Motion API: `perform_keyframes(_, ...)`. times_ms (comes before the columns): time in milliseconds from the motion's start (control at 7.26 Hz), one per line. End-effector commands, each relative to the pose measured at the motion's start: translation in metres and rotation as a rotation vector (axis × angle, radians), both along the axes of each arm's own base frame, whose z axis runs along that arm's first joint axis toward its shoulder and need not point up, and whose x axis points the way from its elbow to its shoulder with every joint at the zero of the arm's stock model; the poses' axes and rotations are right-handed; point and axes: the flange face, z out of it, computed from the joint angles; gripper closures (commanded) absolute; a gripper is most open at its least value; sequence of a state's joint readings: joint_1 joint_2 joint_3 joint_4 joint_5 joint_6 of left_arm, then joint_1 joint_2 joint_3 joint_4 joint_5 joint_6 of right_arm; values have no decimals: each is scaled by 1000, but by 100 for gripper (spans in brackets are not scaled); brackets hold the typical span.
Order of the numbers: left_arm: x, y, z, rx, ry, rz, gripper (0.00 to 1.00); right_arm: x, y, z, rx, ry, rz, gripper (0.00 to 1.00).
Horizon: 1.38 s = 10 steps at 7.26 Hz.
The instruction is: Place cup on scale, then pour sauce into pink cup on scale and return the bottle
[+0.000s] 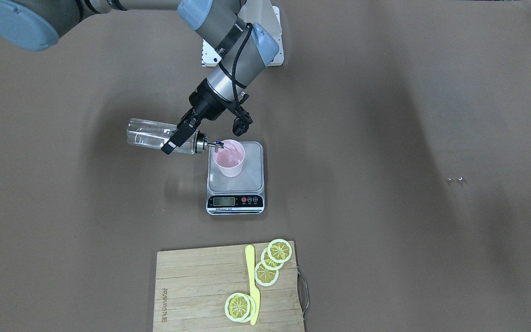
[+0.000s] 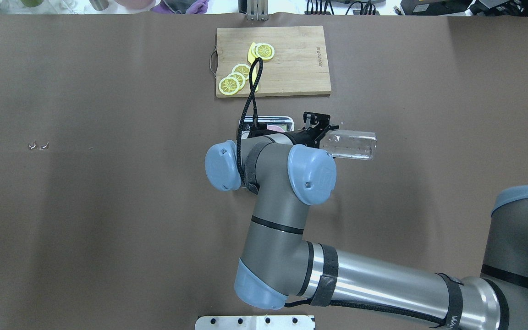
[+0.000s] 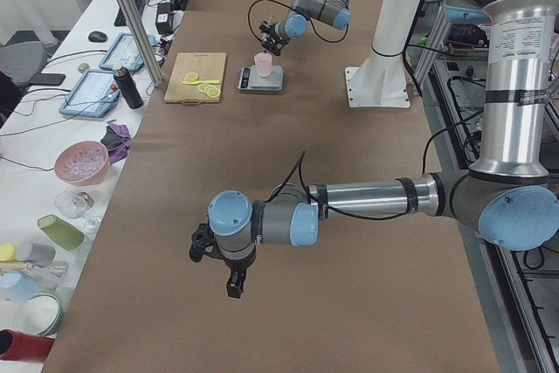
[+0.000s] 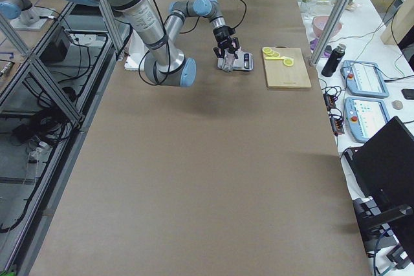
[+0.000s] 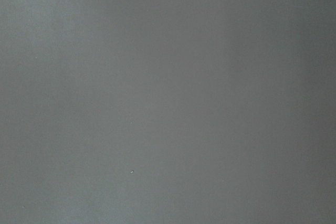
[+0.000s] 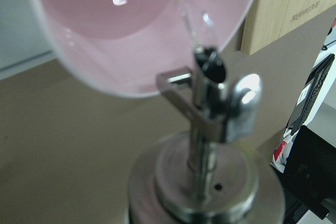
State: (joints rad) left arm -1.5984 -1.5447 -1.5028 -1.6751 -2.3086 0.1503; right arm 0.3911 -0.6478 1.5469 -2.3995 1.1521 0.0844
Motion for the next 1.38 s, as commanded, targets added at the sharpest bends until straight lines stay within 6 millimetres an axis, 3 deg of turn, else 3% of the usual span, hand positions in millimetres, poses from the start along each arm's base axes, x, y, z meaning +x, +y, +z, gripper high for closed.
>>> perform_keyframes(0, -1, 0, -1, 3, 0, 0, 1, 2, -1, 2, -7, 17, 2, 67)
perform_keyframes(413, 0, 0, -2, 4, 0, 0, 1, 5, 0, -2, -1, 4, 5, 66)
perform_keyframes(551, 0, 0, -2, 5, 0, 1, 1, 13, -1, -10, 11, -27, 9, 66)
perform_keyframes(689, -1, 0, -2, 4, 0, -2, 1, 38, 2, -23, 41, -104, 20, 66)
perform_keyframes(827, 0, 0, -2, 4, 0, 0, 1, 55, 4, -22, 72, -178, 23, 66)
perform_keyframes(1240, 0, -1, -2, 3, 0, -1, 1, 62, -5, -30, 118, -299, 44, 66)
